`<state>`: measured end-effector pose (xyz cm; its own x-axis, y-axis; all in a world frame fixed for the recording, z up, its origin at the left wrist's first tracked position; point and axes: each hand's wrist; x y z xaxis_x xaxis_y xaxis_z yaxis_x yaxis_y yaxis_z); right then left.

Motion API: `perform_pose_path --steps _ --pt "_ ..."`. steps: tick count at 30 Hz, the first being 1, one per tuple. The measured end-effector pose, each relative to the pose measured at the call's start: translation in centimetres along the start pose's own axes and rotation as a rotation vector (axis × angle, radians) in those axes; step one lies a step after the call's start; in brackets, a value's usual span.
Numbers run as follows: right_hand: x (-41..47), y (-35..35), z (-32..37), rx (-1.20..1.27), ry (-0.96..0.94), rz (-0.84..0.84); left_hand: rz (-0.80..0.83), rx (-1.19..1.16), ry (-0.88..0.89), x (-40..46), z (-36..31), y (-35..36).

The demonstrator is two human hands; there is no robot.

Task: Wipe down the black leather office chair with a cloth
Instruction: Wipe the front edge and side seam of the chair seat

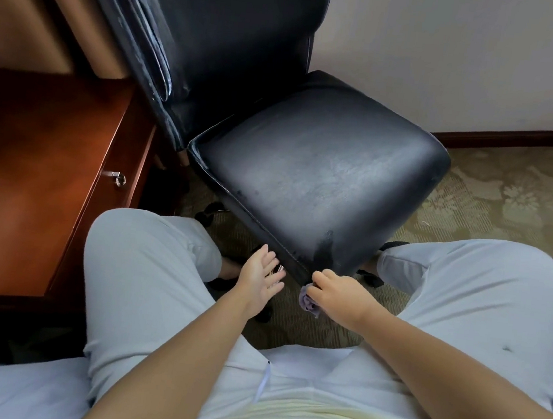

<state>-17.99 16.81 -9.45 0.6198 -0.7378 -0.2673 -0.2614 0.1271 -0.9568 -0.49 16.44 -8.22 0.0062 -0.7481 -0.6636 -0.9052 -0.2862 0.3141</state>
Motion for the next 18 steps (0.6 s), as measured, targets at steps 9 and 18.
perform_pose_path --steps 9,18 --pt "-0.4 -0.2 -0.6 0.090 0.097 -0.064 0.018 0.054 0.029 -0.4 0.1 -0.1" --pt "-0.2 0.2 0.6 0.166 0.197 -0.167 -0.011 -0.064 0.041 -0.4 0.0 0.2"
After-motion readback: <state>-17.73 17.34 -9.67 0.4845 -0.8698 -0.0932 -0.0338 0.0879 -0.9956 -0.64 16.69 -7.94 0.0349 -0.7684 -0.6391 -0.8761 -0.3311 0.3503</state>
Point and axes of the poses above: each hand's wrist, its own x-axis towards the middle knuckle, its own y-axis out of the palm, z = x × y, and after that the axes turned 8 degrees about y, right-handed
